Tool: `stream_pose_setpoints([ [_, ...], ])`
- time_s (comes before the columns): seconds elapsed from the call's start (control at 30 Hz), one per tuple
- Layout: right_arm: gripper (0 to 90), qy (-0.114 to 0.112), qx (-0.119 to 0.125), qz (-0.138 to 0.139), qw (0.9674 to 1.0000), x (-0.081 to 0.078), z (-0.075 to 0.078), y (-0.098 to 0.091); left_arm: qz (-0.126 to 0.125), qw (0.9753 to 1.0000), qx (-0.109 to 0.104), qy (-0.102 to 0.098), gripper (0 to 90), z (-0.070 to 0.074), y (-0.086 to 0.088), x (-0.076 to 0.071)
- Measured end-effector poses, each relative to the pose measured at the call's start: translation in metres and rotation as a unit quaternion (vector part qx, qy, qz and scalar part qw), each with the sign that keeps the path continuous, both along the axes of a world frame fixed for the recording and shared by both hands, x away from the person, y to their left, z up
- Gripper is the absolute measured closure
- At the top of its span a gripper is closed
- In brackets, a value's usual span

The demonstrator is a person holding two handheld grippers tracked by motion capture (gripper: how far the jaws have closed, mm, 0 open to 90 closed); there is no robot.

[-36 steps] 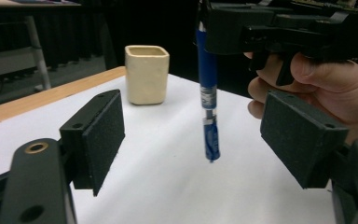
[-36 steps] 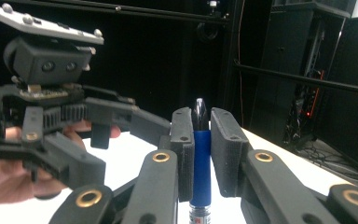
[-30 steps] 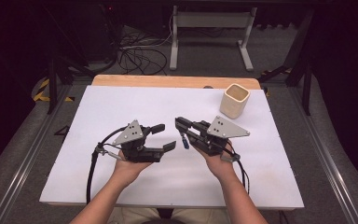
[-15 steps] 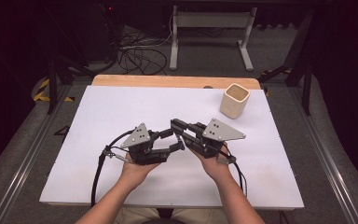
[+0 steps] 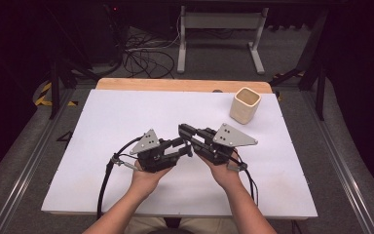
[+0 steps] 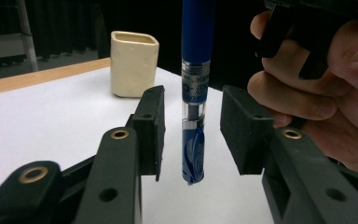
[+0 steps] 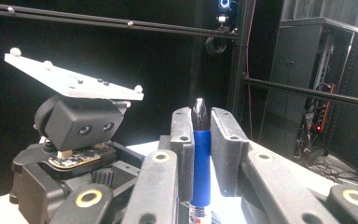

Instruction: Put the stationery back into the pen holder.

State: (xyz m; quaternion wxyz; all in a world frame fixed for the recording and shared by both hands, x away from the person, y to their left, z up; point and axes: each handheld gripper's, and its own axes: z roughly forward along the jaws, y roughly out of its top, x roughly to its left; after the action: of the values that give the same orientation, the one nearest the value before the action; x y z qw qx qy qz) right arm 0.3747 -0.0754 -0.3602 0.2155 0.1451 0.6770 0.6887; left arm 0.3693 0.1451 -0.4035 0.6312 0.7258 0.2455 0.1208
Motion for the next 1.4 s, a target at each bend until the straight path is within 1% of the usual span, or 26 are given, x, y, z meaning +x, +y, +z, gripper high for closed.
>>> stream_pose_setpoints([
  [0.17, 80.4, 0.001, 0.003, 0.001, 1.0000, 0.000, 0.000, -0.001, -0.003, 0.9999, -0.011, 0.005, 66.7, 0.000, -0.001, 0.001],
  [0.23, 80.4, 0.000, 0.004, 0.000, 1.0000, 0.000, 0.001, -0.001, -0.005, 0.9998, -0.015, 0.009, 72.8, -0.001, -0.001, 0.001],
  [0.27, 80.4, 0.000, 0.004, 0.000, 1.0000, 0.000, 0.001, -0.001, -0.006, 0.9998, -0.017, 0.012, 72.8, -0.002, -0.002, 0.001],
  [0.3, 80.4, 0.000, 0.005, 0.000, 1.0000, 0.000, 0.001, -0.001, -0.006, 0.9998, -0.016, 0.011, 76.0, -0.002, -0.003, 0.001],
  [0.33, 80.4, 0.000, 0.005, 0.000, 1.0000, 0.000, 0.001, -0.001, -0.005, 0.9998, -0.016, 0.011, 76.0, -0.002, -0.003, 0.001],
  [0.37, 80.4, -0.001, 0.005, 0.001, 1.0000, 0.000, 0.001, -0.002, -0.004, 0.9998, -0.017, 0.012, 78.5, -0.002, -0.003, 0.001],
  [0.47, 80.4, -0.001, 0.007, 0.001, 1.0000, 0.000, 0.001, -0.002, -0.004, 0.9998, -0.015, 0.013, 78.6, -0.001, -0.003, 0.001],
  [0.7, 79.1, 0.002, -0.001, 0.002, 1.0000, 0.002, 0.002, -0.006, 0.000, 0.9999, 0.004, 0.011, 79.4, 0.001, -0.005, 0.002],
  [0.73, 76.8, 0.003, -0.005, 0.000, 1.0000, 0.003, 0.003, -0.008, 0.000, 0.9999, 0.007, 0.013, 79.4, 0.001, -0.005, 0.002],
  [0.93, 73.3, 0.015, -0.010, -0.002, 0.9998, 0.006, 0.005, -0.014, 0.002, 0.9996, 0.024, 0.013, 79.5, 0.003, -0.009, 0.003],
  [1.0, 72.1, 0.018, -0.012, -0.004, 0.9998, 0.006, 0.006, -0.016, 0.003, 0.9996, 0.025, 0.016, 79.5, 0.002, -0.010, 0.004],
  [1.03, 69.4, 0.023, -0.013, -0.005, 0.9996, 0.007, 0.006, -0.018, 0.004, 0.9995, 0.025, 0.018, 79.5, 0.002, -0.011, 0.004],
  [1.07, 69.4, 0.023, -0.013, -0.005, 0.9996, 0.007, 0.006, -0.018, 0.005, 0.9995, 0.024, 0.018, 79.5, 0.002, -0.011, 0.005],
  [1.1, 67.0, 0.027, -0.012, -0.007, 0.9996, 0.007, 0.007, -0.022, 0.005, 0.9995, 0.024, 0.020, 79.5, 0.001, -0.012, 0.005],
  [1.17, 65.5, 0.029, -0.011, -0.009, 0.9995, 0.008, 0.008, -0.023, 0.009, 0.9994, 0.027, 0.018, 79.5, 0.002, -0.012, 0.006],
  [1.3, 58.6, 0.039, -0.010, -0.015, 0.9991, 0.011, 0.010, -0.034, 0.011, 0.9995, 0.024, 0.020, 79.5, 0.002, -0.012, 0.008],
  [1.33, 58.6, 0.039, -0.010, -0.015, 0.9991, 0.011, 0.010, -0.034, 0.012, 0.9994, 0.025, 0.018, 79.5, 0.003, -0.012, 0.008],
  [1.37, 55.1, 0.040, -0.014, -0.020, 0.9989, 0.011, 0.011, -0.038, 0.012, 0.9994, 0.027, 0.016, 79.6, 0.003, -0.012, 0.009],
  [1.4, 55.1, 0.040, -0.014, -0.020, 0.9989, 0.011, 0.011, -0.038, 0.013, 0.9994, 0.026, 0.017, 79.6, 0.003, -0.013, 0.009],
])
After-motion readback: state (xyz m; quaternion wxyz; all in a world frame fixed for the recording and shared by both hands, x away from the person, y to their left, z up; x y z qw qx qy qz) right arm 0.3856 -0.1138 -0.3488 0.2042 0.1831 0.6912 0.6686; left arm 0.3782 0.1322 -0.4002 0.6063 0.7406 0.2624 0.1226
